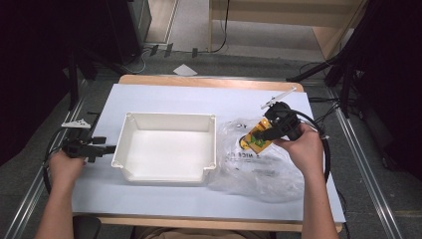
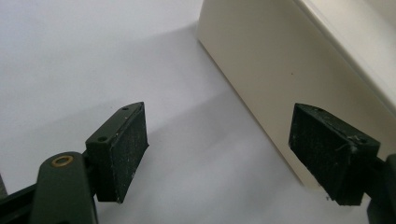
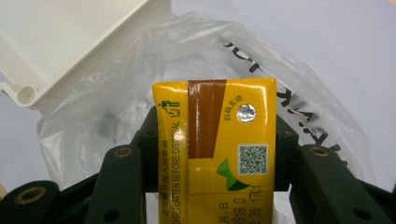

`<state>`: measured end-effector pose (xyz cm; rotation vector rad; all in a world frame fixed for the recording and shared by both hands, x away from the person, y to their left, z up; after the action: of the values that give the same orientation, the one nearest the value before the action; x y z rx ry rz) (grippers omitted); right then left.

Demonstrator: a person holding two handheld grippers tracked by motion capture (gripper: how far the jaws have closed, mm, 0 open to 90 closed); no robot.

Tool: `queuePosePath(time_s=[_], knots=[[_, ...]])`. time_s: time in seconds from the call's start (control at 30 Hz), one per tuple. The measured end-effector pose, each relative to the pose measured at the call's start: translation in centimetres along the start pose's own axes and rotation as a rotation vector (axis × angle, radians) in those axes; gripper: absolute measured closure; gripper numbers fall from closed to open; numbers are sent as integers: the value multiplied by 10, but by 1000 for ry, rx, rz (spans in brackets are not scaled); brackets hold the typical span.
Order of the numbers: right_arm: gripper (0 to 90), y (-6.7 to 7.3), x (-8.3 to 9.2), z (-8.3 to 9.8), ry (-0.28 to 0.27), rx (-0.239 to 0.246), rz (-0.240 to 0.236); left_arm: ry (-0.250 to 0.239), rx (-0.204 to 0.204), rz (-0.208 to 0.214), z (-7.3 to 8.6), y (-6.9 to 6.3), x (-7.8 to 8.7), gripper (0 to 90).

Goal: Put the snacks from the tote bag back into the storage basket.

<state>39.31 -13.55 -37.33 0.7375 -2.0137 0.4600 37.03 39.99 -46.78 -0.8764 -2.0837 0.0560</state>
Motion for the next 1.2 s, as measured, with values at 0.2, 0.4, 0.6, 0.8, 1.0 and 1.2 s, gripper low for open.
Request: queuePosePath(time_s=[0.2, 0.4, 0.6, 0.8, 1.0, 1.2], knots=[[540, 7, 2, -8, -18, 12, -13, 1, 3, -3, 1, 0, 0, 208], [540, 14, 2, -13, -8, 32, 0, 4, 1, 0, 2, 0, -1, 208], [539, 21, 1, -16, -8, 43, -14, -7, 7, 1, 2, 0, 2, 208], [539, 28, 3, -20, -11, 47, -16, -10, 5, 2, 2, 0, 2, 208], [539, 35, 2, -24, -11, 61, -25, -13, 7, 4, 2, 0, 2, 208], [539, 40, 3, -27, -10, 70, -19, -6, 4, 4, 2, 0, 1, 208]])
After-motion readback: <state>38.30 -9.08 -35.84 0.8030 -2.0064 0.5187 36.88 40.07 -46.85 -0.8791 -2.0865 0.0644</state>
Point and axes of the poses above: each handheld gripper's, and its own axes: x roughly backward along the jaws, z roughly out of its underside, y roughly to its left, the point moved 5 cm from there along -x, roughly forward along the jaws, and after that the axes turned 6 degrees about z, right-handed, at the moved point
